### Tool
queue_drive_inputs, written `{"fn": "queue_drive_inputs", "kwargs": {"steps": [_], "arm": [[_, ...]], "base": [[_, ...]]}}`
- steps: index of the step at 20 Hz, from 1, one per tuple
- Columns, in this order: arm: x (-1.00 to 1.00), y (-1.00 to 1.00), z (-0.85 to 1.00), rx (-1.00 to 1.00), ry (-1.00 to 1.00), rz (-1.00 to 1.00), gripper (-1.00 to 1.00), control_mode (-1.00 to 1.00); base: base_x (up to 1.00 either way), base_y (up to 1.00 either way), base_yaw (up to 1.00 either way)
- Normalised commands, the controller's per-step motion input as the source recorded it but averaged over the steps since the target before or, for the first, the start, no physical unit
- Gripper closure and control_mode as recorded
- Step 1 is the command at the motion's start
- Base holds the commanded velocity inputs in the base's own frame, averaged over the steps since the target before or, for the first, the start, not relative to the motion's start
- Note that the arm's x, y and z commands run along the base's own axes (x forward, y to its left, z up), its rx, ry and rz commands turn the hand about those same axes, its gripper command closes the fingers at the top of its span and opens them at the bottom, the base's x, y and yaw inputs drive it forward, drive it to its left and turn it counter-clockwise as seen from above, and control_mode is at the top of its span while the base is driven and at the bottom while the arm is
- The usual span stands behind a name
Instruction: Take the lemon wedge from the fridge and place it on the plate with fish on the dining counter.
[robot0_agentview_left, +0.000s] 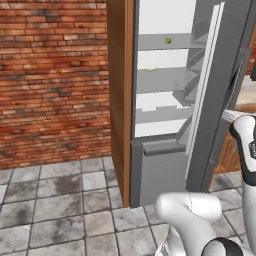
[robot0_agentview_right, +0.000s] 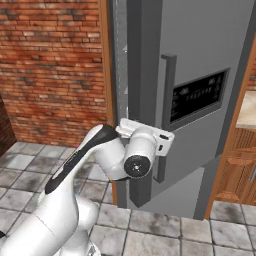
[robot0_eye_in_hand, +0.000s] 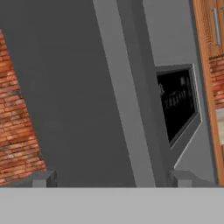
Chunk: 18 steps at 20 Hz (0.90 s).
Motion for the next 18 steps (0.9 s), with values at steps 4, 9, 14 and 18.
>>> {"fn": "queue_drive_inputs", "kwargs": {"steps": [4,9,14,18], "arm": [[-1.0,0.29,0.92,0.0,-0.06,-0.24,-1.0,-1.0],[-0.65,0.9,0.76,-0.01,0.03,-0.31,-1.0,-1.0],[0.02,1.0,0.19,-0.02,0.08,-0.38,-1.0,-1.0],[0.24,1.0,0.1,0.0,0.0,-0.46,-1.0,-1.0]], "base": [[0.0,0.0,0.0],[0.0,0.0,0.0],[0.0,0.0,0.0],[0.0,0.0,0.0]]}}
